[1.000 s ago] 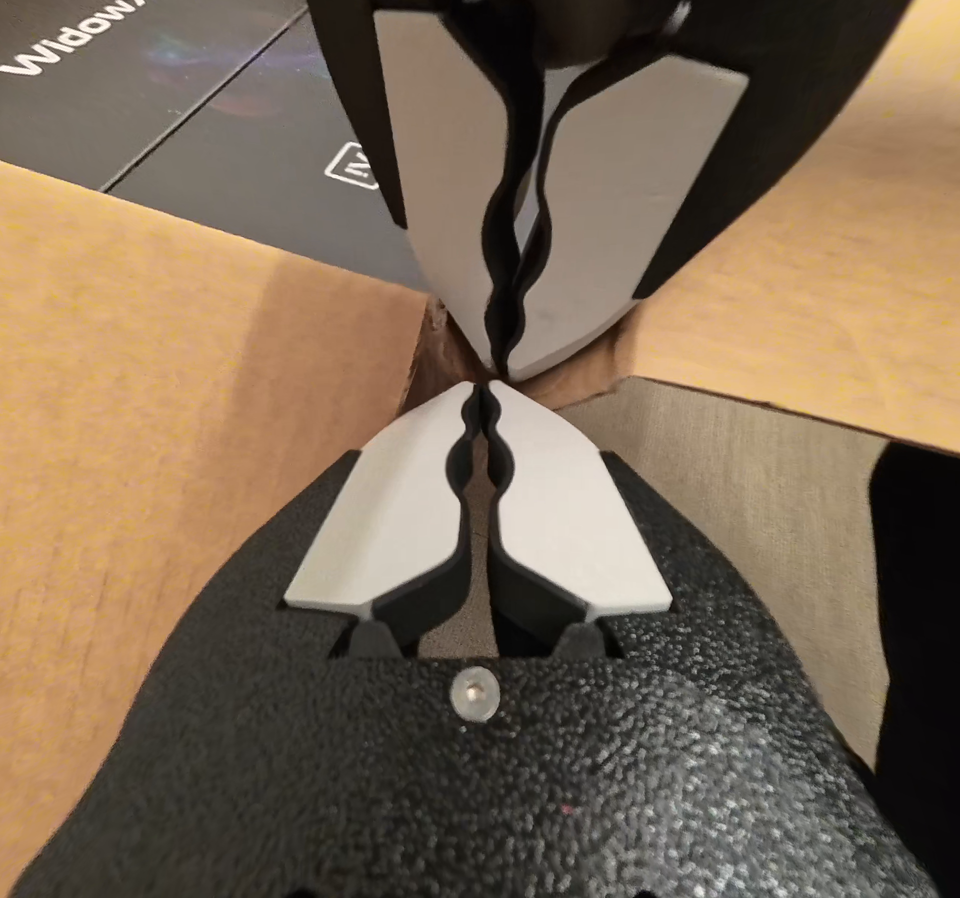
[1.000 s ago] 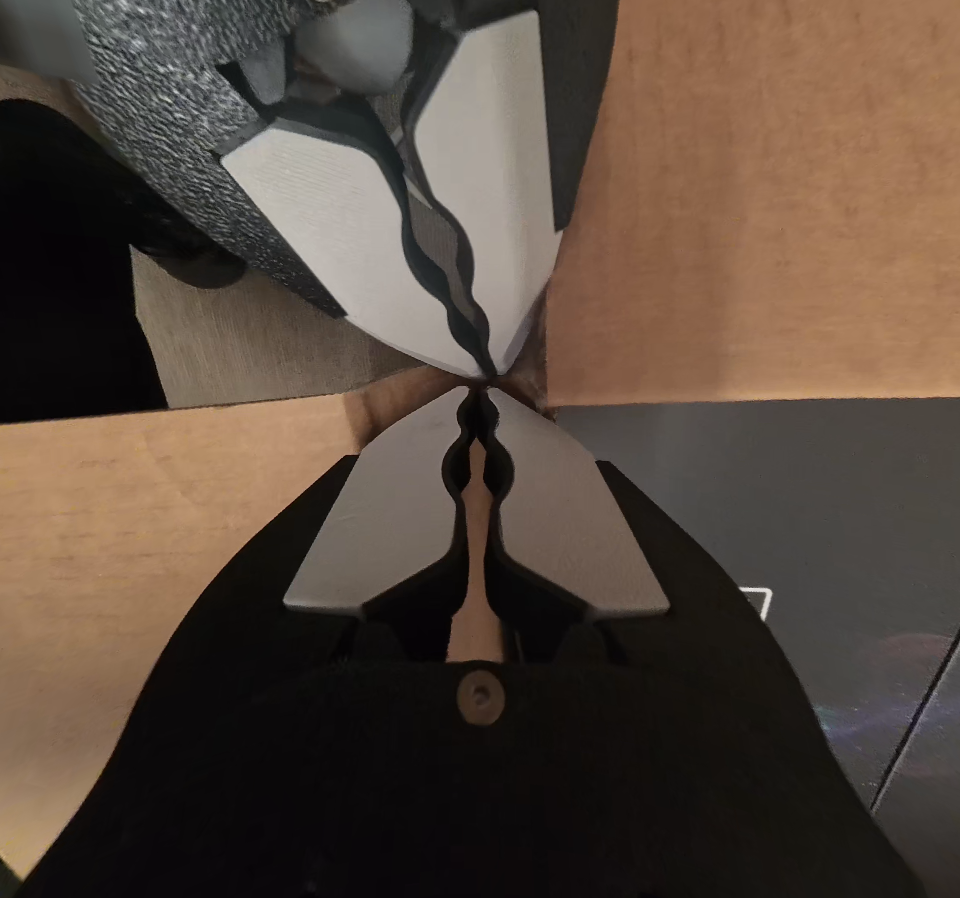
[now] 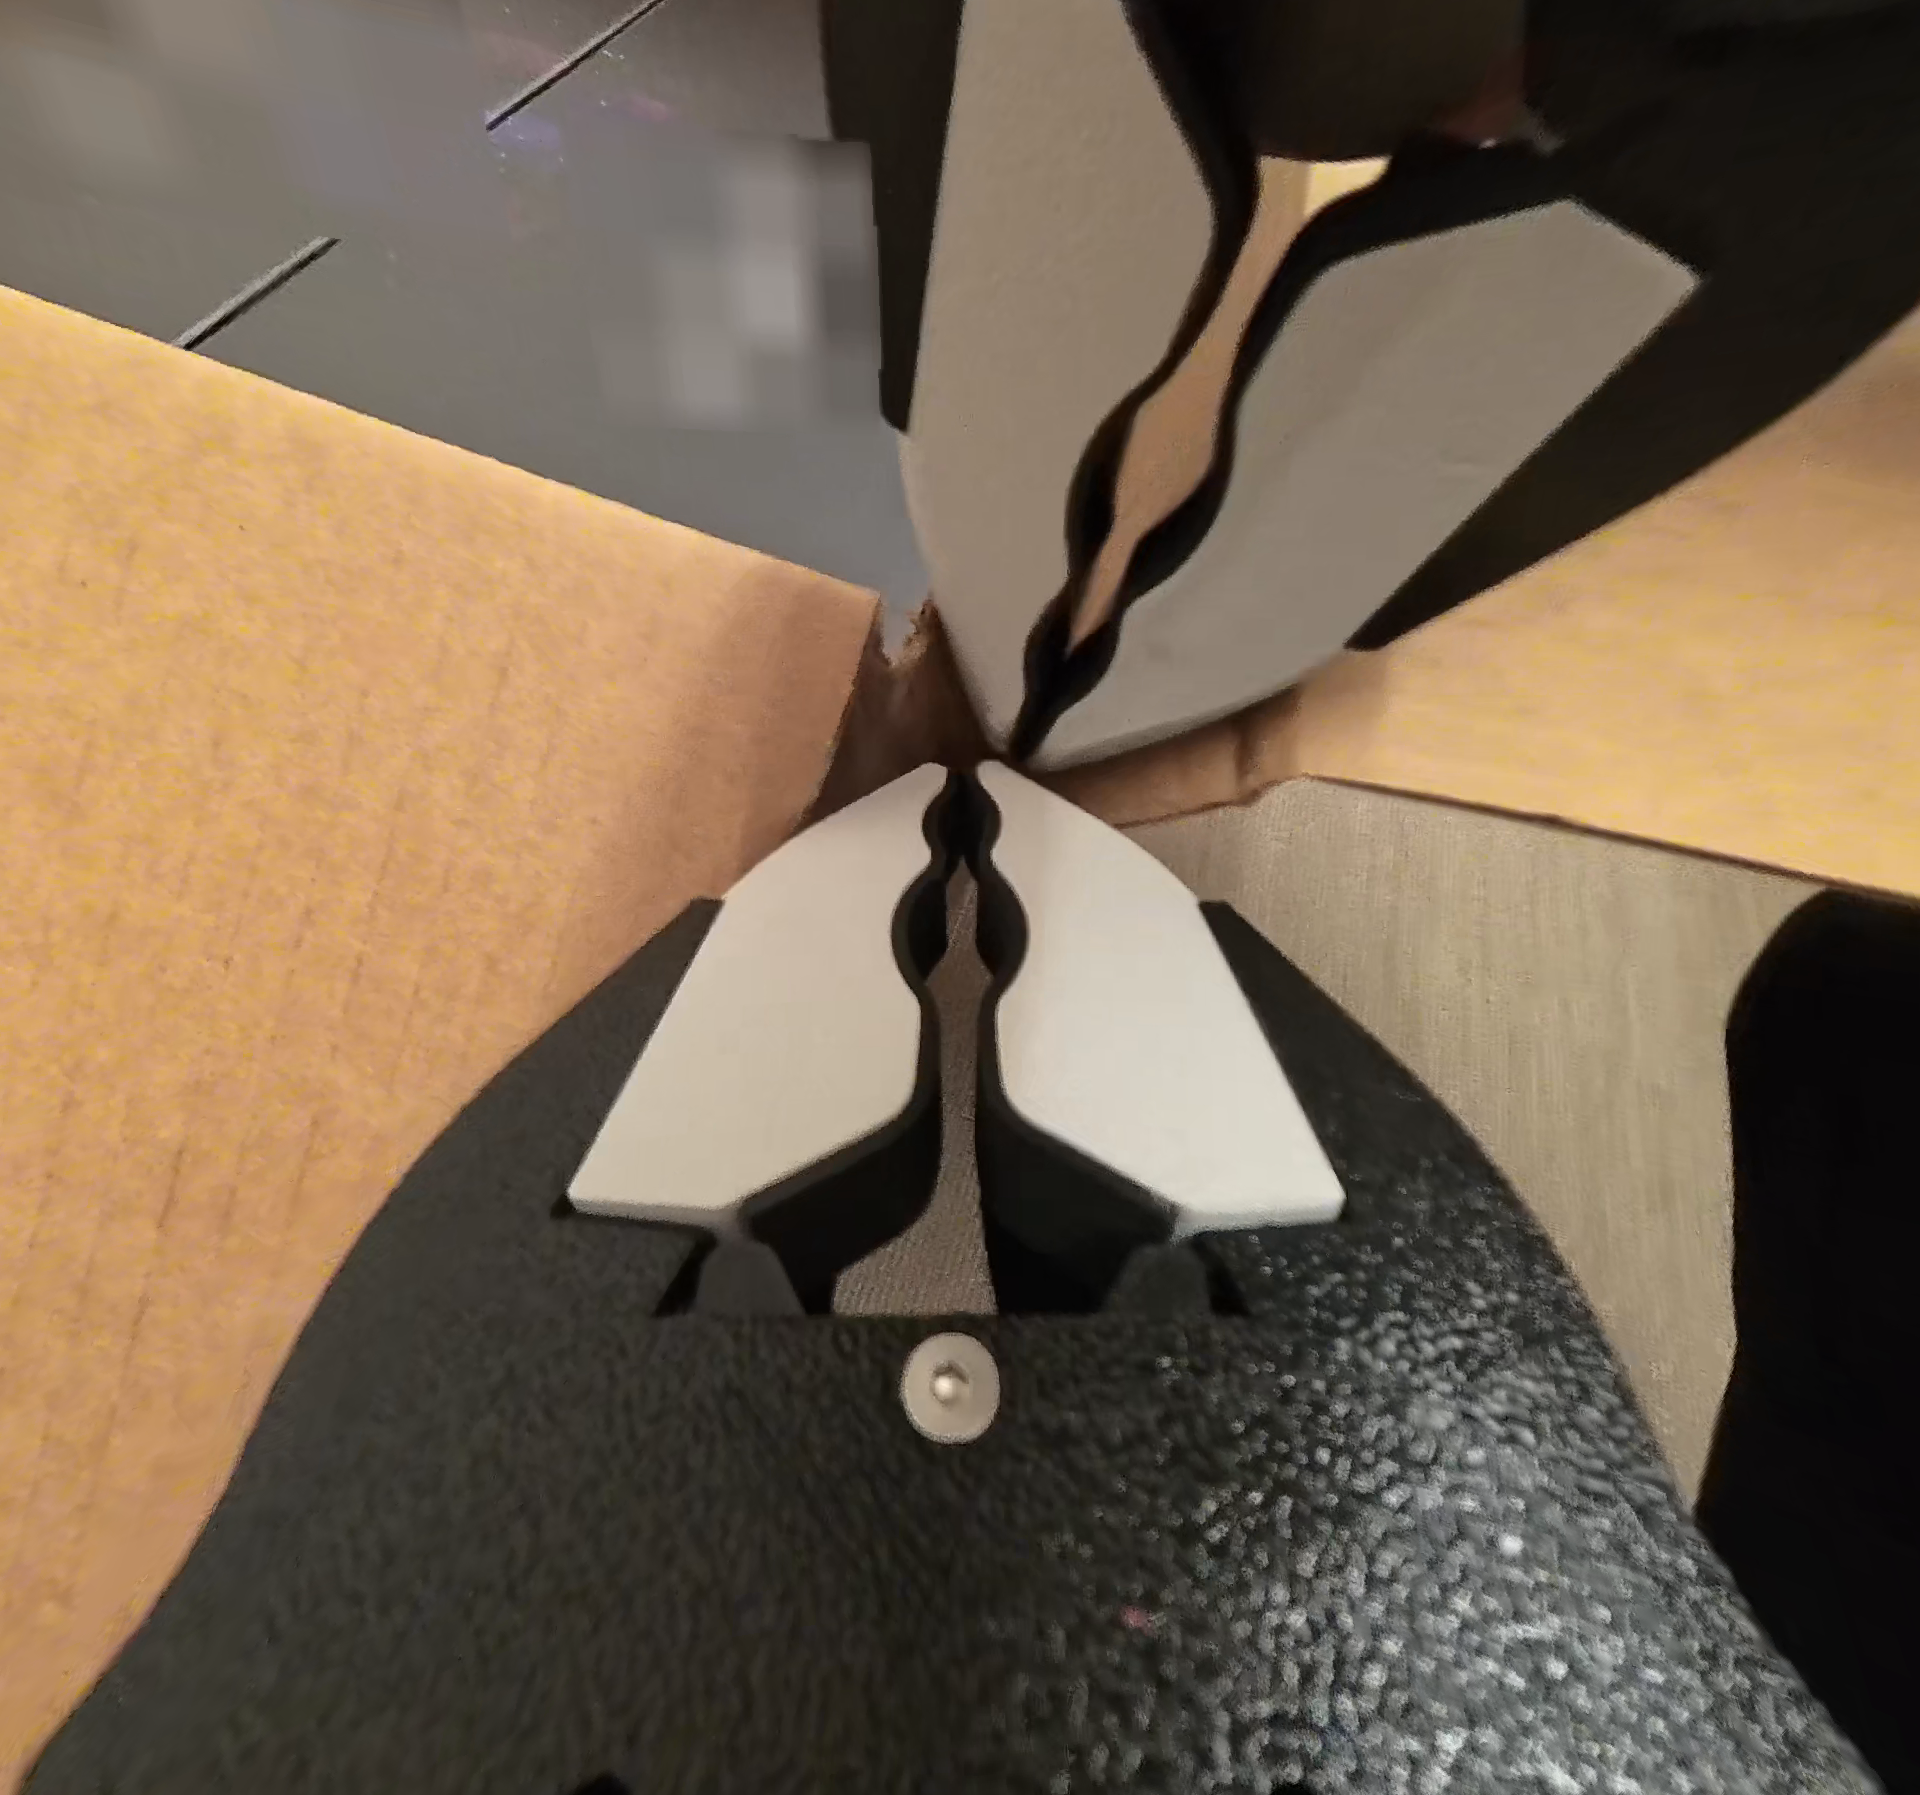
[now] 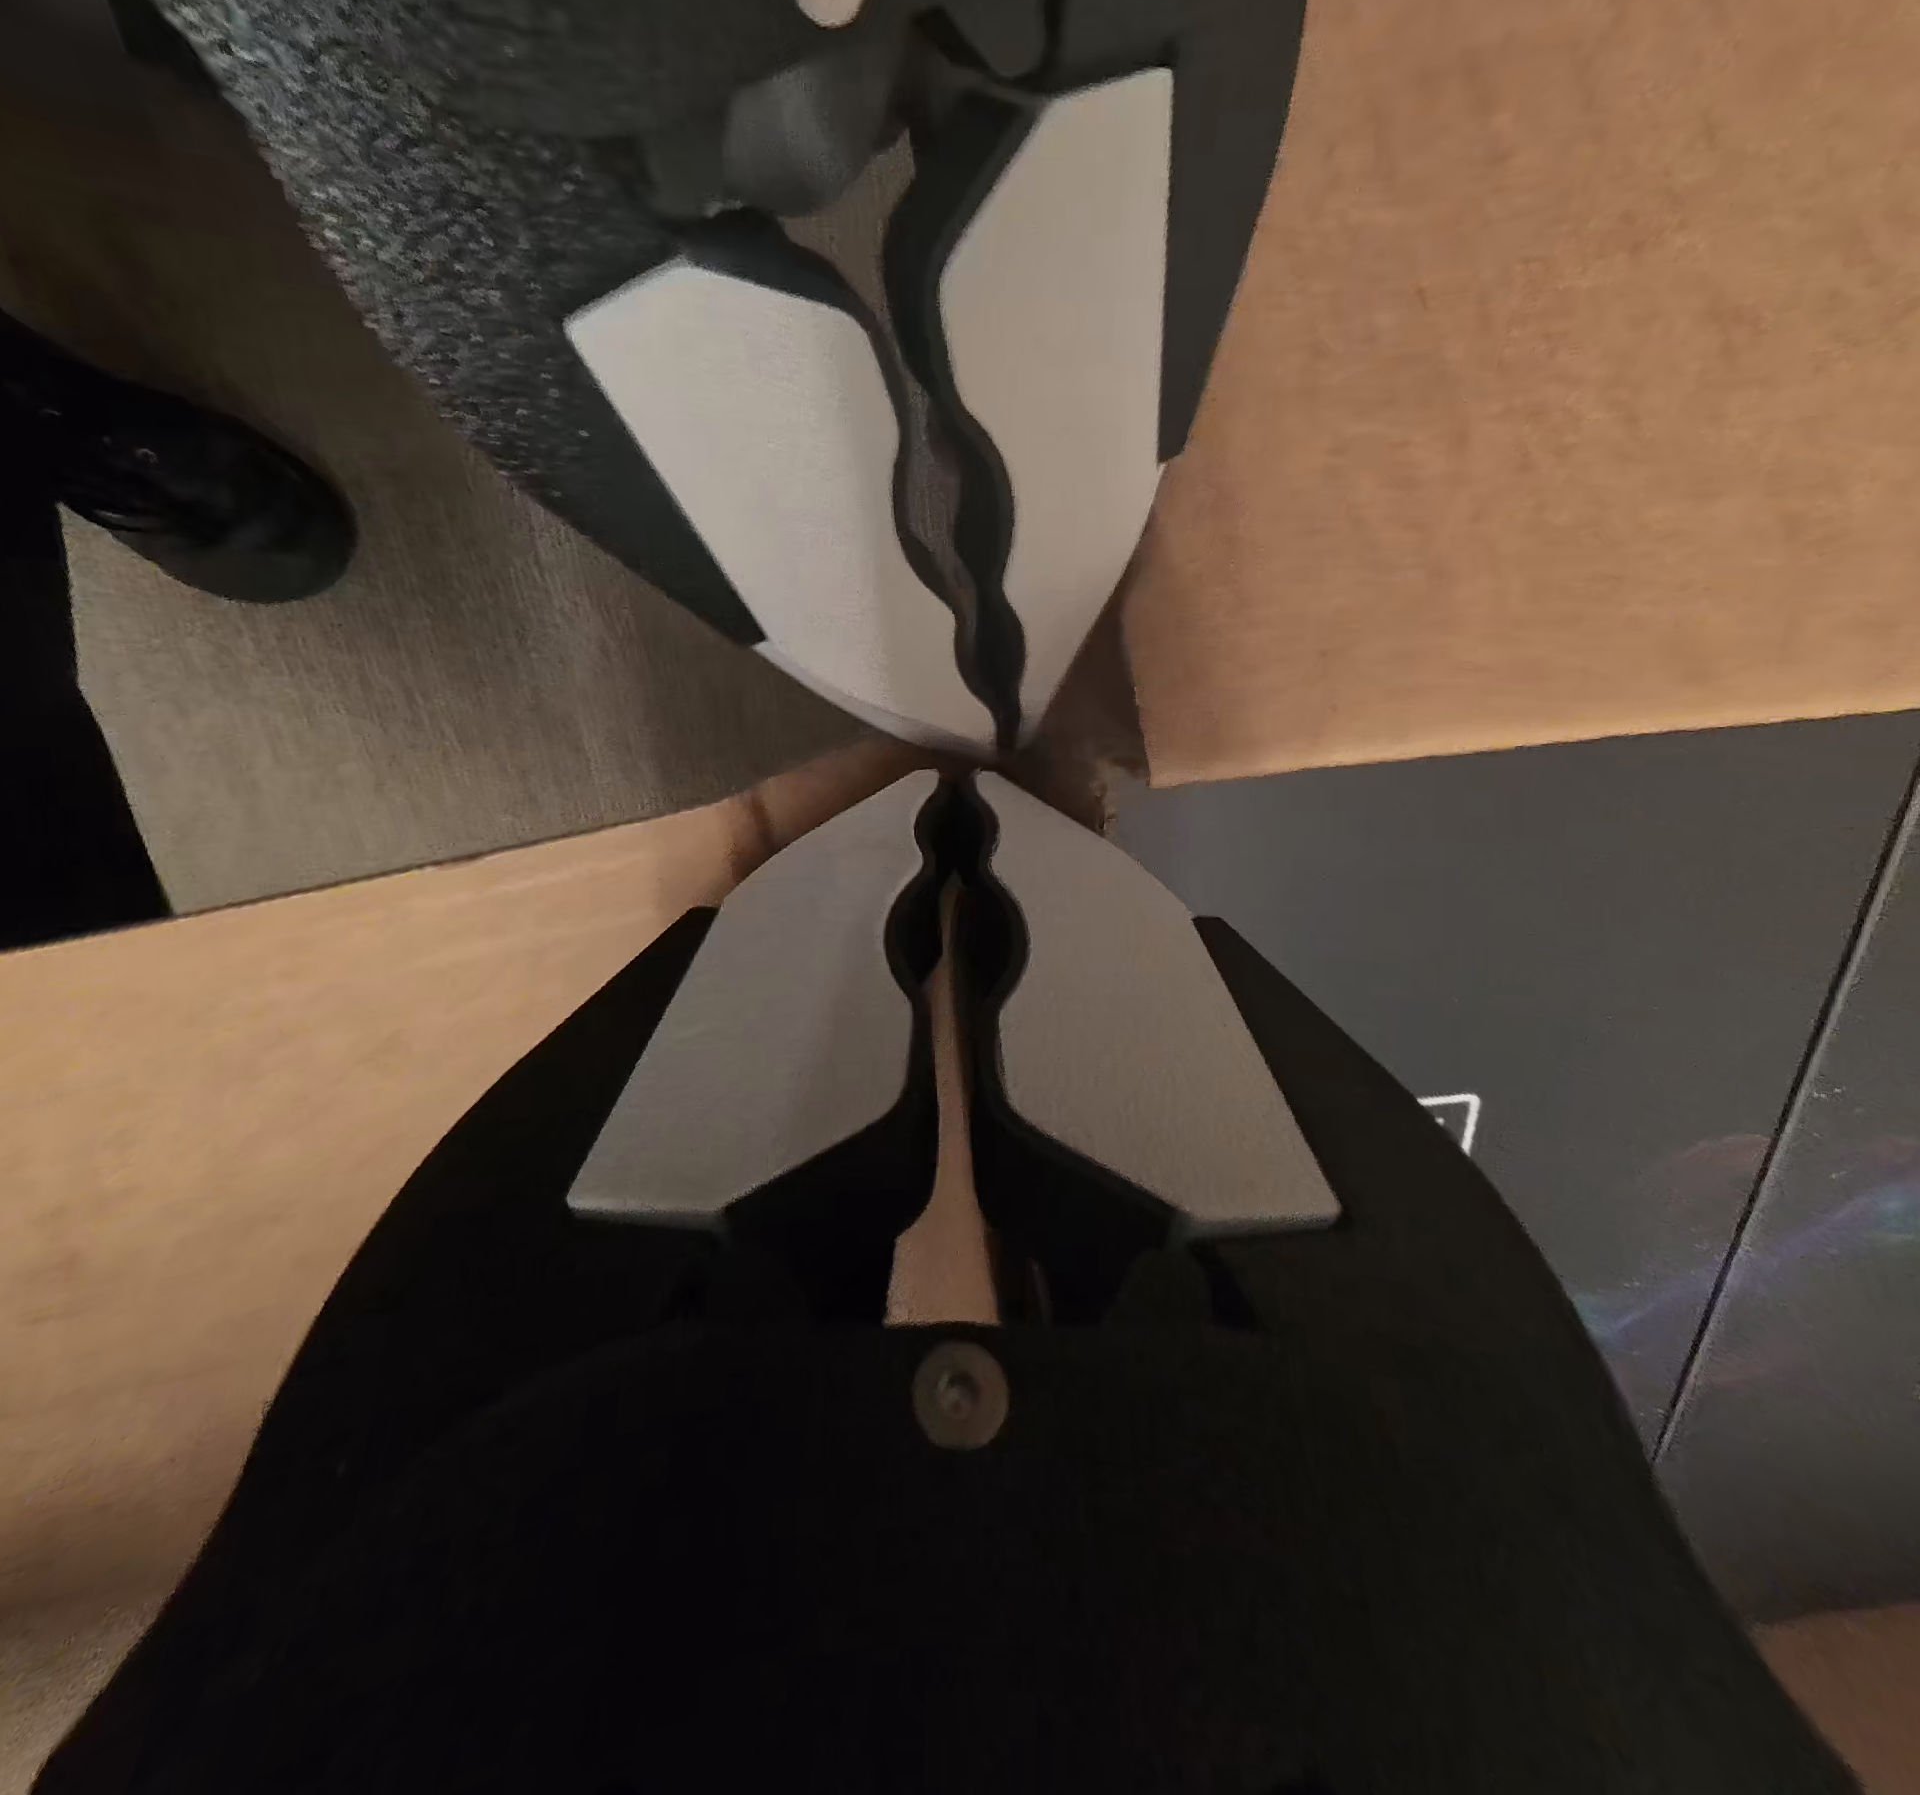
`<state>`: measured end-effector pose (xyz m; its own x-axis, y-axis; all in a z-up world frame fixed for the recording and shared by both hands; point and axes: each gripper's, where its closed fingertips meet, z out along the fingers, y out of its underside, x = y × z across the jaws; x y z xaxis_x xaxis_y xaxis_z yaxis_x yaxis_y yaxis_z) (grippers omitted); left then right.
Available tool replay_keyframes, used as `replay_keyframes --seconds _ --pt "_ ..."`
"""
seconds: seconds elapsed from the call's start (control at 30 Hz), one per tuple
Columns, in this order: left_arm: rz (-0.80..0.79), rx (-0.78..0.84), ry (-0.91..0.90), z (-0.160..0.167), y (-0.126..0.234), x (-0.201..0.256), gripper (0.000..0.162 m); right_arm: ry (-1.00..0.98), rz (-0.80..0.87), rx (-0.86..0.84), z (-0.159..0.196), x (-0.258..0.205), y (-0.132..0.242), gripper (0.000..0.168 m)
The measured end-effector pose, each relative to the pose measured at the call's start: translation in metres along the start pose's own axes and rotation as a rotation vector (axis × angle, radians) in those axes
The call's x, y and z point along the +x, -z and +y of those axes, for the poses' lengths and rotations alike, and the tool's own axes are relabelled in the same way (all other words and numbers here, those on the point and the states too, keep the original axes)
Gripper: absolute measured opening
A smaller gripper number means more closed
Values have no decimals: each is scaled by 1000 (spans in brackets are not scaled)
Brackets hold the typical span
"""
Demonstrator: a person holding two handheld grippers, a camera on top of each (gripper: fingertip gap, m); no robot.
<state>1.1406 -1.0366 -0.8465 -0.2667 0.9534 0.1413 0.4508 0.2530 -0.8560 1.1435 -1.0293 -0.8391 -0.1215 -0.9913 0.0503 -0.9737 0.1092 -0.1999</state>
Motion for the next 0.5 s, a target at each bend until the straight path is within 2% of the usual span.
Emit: replay_keyframes --seconds 0.13,0.23,0.4,0.5 --pt "-17 15 -9 -3 8 -1 0 -31 -23 36 -2 10 3 0" --pt "-2 4 9 -4 14 0 0 -8 49 58 -4 21 10 0" --pt "11 -27 -1 -11 29 2 0 -121 328 141 -2 47 50 0" --pt "-4 4 16 -25 40 2 0 -286 556 153 12 61 76 0"
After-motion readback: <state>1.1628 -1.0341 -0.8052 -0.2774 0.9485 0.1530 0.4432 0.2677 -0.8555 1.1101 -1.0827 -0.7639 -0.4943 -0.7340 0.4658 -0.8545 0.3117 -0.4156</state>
